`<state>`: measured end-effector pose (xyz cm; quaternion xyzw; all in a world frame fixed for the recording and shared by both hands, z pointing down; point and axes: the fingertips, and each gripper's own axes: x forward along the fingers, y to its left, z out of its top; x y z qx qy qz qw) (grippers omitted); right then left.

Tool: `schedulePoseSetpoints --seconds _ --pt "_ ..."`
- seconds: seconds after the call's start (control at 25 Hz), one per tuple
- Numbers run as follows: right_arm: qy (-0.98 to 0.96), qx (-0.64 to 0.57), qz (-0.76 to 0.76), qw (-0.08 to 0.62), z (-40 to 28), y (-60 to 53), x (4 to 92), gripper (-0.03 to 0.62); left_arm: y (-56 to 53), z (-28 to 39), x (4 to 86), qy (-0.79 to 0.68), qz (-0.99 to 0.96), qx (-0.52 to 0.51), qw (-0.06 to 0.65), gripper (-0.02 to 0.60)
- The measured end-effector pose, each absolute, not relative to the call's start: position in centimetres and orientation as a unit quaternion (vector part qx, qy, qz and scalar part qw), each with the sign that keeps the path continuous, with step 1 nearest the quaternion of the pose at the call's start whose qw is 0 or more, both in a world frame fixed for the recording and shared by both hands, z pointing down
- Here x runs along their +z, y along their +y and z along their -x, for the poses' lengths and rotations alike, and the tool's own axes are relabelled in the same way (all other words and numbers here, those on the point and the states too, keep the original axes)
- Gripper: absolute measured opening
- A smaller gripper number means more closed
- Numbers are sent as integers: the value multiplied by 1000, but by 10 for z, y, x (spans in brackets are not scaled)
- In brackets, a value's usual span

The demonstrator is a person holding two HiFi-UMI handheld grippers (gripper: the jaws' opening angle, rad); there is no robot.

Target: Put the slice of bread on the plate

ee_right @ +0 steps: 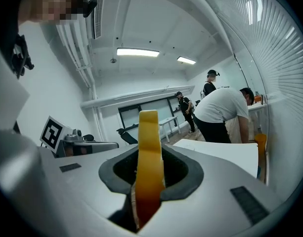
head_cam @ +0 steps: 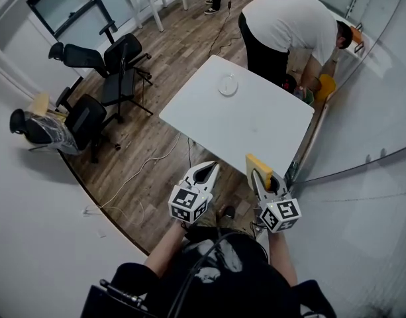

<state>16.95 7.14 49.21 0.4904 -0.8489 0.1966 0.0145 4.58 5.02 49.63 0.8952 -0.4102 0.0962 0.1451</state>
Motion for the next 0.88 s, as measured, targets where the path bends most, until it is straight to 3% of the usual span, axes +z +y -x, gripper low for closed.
schedulePoseSetpoints --seconds 0.88 --pt "-821 201 -531 50 -108 -80 507 97 -111 15 522 -359 -911 104 173 5"
